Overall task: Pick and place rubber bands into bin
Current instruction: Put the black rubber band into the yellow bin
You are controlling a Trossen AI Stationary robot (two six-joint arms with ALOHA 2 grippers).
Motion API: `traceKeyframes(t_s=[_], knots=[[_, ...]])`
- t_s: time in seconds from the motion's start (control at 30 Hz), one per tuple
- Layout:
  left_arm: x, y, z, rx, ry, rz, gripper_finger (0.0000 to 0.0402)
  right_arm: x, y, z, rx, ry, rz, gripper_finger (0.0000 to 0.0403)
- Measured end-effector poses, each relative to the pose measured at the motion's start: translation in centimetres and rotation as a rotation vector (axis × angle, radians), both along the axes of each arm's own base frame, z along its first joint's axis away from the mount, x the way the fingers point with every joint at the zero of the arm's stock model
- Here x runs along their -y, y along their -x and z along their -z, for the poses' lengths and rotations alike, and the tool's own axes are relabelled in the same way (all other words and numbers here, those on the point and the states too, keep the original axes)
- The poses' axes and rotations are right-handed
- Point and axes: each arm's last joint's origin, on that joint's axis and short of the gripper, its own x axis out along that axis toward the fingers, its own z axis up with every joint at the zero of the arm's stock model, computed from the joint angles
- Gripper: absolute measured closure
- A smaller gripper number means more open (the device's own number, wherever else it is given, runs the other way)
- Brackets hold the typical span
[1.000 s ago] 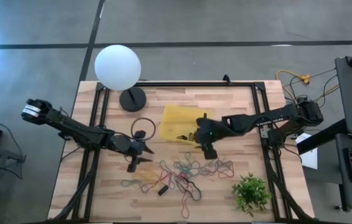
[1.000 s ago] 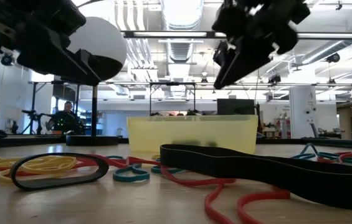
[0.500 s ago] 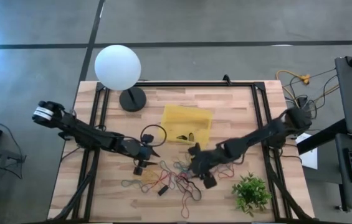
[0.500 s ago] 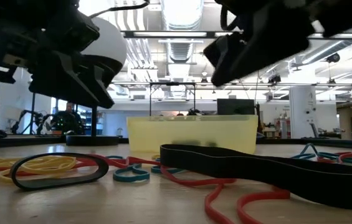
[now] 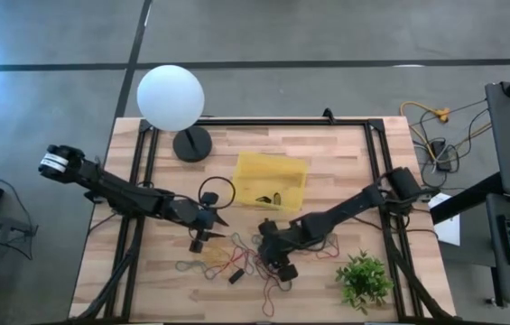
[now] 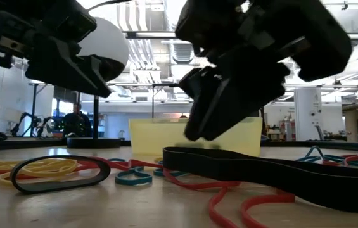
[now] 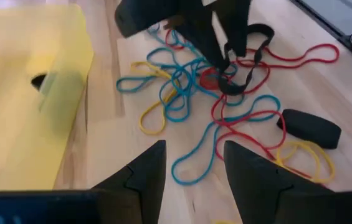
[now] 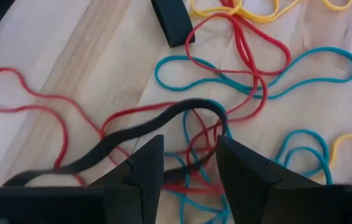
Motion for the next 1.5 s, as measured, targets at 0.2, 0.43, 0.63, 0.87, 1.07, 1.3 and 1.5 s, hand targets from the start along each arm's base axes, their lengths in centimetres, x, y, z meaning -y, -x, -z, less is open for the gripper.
traceKeyframes(t_s=[0.2,0.43,0.63,0.87,1.07,1.3,1.5], knots=[[-0.14,0.5,-0.19,0.011,0.008,-0.002,0.0256,-0.24,-0.71,0.37,-0.004,0.005,0.006,0.0265],[-0.15,0.6,-0.26,0.011,0.008,-0.001,0.0256,0.11,-0.81,0.34,0.013,0.051,0.059,0.0275],[-0.15,0.6,-0.26,0.012,0.008,-0.001,0.0256,0.14,-0.67,0.54,0.006,0.051,0.066,0.0277],[-0.14,0.6,-0.26,0.012,0.008,-0.001,0.0256,0.16,-0.64,0.62,0.009,0.05,0.069,0.0278],[-0.14,0.6,-0.26,0.012,0.008,-0.001,0.0256,0.18,-0.61,0.67,0.008,0.054,0.068,0.029],[-0.14,0.6,-0.25,0.011,0.008,-0.001,0.0256,0.24,-0.56,0.76,0.006,0.056,0.067,0.0303],[-0.14,0.6,-0.25,0.011,0.008,-0.001,0.0256,0.33,-0.6,0.82,0.006,0.058,0.068,0.0304]])
